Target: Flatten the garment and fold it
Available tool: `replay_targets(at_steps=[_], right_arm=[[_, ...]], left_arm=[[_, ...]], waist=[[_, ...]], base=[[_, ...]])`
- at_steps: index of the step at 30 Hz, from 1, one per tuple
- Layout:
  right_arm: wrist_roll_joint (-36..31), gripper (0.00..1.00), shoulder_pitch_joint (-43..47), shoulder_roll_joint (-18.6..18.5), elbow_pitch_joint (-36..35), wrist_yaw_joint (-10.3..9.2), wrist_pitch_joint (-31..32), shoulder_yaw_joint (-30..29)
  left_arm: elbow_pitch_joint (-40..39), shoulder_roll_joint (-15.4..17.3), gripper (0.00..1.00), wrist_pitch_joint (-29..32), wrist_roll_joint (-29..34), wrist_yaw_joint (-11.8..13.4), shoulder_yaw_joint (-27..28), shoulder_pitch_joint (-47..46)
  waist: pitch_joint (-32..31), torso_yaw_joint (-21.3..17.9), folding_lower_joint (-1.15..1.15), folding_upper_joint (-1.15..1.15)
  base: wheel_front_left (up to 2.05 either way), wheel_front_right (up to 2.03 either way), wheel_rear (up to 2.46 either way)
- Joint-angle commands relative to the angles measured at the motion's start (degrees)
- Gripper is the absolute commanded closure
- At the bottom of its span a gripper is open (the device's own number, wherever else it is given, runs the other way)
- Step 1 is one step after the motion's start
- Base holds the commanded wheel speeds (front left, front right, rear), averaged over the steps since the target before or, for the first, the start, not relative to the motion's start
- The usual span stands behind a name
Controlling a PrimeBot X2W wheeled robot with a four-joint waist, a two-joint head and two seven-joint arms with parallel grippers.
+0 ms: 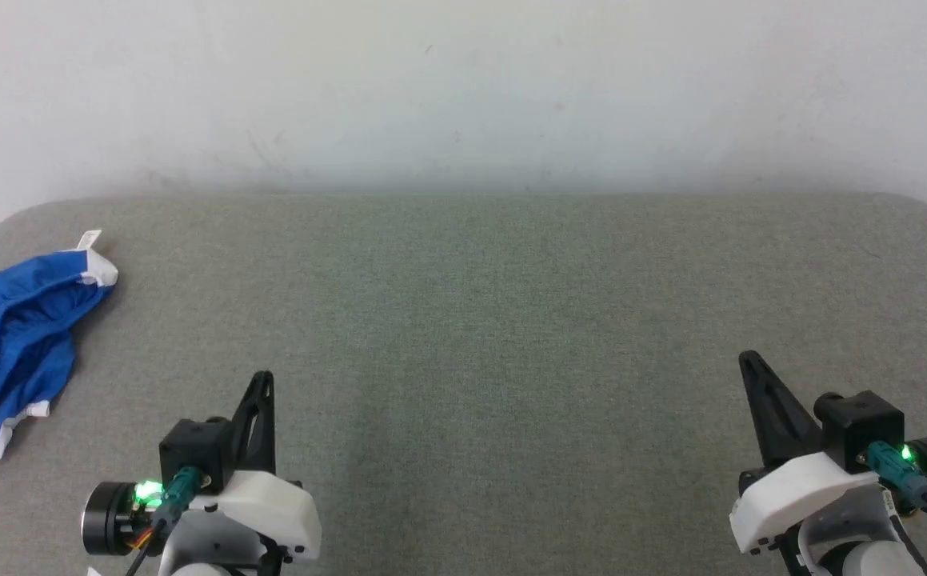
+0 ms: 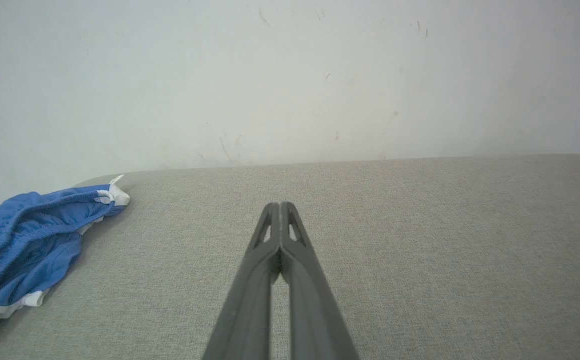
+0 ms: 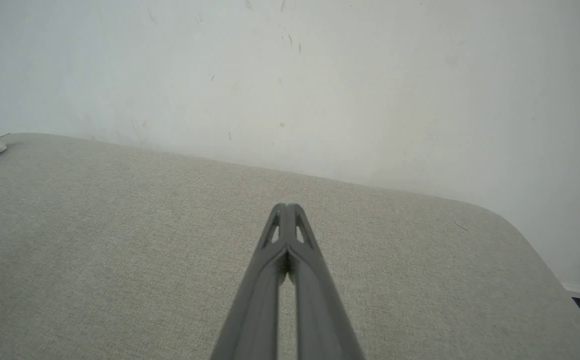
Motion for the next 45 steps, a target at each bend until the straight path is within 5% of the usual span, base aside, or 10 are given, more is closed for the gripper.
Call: replay_targets(at_steps=[1,3,4,45], right_arm=[[-0.4,1.0,-0.8,0.2,0.1,-0.05,0.0,-0.1],[-0.4,1.0,-0.8,0.2,0.1,-0.05,0.0,-0.1],[0.0,0.0,0.0,0.0,0.0,0.0,0.0,0.0],[2.6,0.0,0.3,0.0,1.9,-0.02,-4.2,-1.1]], left_arm=[[-0.3,-0.1,1.0,0.0,0.2,0.4,0.2,-0.7],[-0.3,-0.1,1.0,0.0,0.2,0.4,0.2,-0.7],[0.0,0.0,0.0,0.0,0.0,0.0,0.0,0.0],[1.9,0.0,0.0,-4.5,-5.7,0.1,0.2,-0.6]], waist=[[0.0,0.0,0.0,-0.01],[0.0,0.0,0.0,-0.01],[0.0,0.0,0.0,-0.01],[-0.1,4.1,0.0,-0.01]], base=[[0.0,0.0,0.0],[0.0,0.0,0.0],[0.0,0.0,0.0],[0.0,0.0,0.0]])
